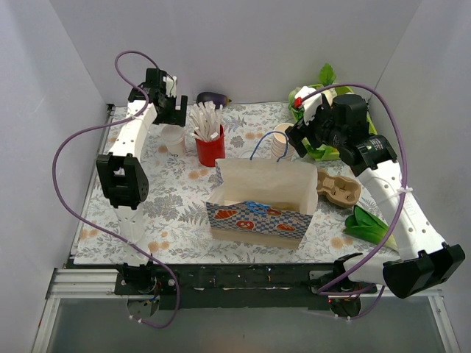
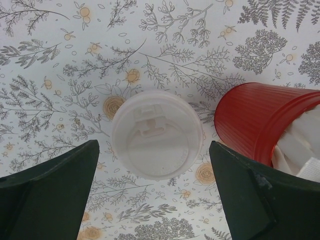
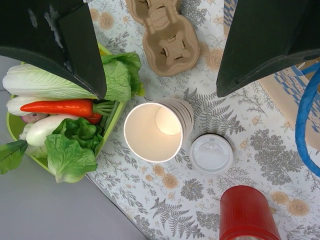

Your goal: Pack the takeout coffee

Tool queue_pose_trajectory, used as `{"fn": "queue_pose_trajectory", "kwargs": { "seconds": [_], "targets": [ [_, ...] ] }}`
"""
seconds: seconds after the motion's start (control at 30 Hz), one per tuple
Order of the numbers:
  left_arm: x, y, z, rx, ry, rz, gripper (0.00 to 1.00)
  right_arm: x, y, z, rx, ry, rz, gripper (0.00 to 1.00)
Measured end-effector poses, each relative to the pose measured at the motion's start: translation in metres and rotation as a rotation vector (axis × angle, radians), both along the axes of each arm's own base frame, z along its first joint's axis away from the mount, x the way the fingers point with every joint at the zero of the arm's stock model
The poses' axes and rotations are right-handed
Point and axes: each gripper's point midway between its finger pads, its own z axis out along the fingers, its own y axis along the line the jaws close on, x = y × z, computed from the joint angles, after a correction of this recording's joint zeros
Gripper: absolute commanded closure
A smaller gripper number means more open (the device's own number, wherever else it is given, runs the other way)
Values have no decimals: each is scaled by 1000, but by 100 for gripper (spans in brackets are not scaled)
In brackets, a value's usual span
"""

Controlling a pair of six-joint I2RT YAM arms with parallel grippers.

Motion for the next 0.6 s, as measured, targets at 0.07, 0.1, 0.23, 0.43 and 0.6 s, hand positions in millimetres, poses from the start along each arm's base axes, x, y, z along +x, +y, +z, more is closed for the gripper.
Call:
{"fn": "queue_pose_trajectory", "kwargs": {
  "seconds": [0.07, 0.1, 0.23, 0.43, 0.6],
  "targets": [
    [2, -2, 0, -7, -3, -4, 7, 1, -1, 0, 0, 0, -3, 2],
    [2, -2, -1, -9, -1, -6, 7, 1, -2, 0, 0, -1, -4, 2],
    [2, -3, -6, -11, 14, -9, 7, 1, -3, 0, 0, -1, -8, 2],
    [2, -3, -21, -8, 47, -9, 7, 2, -4, 0, -2, -2, -10, 2],
    [0, -3, -30, -5, 73, -9, 8, 2, -4, 0, -1, -2, -10, 2]
  ]
}}
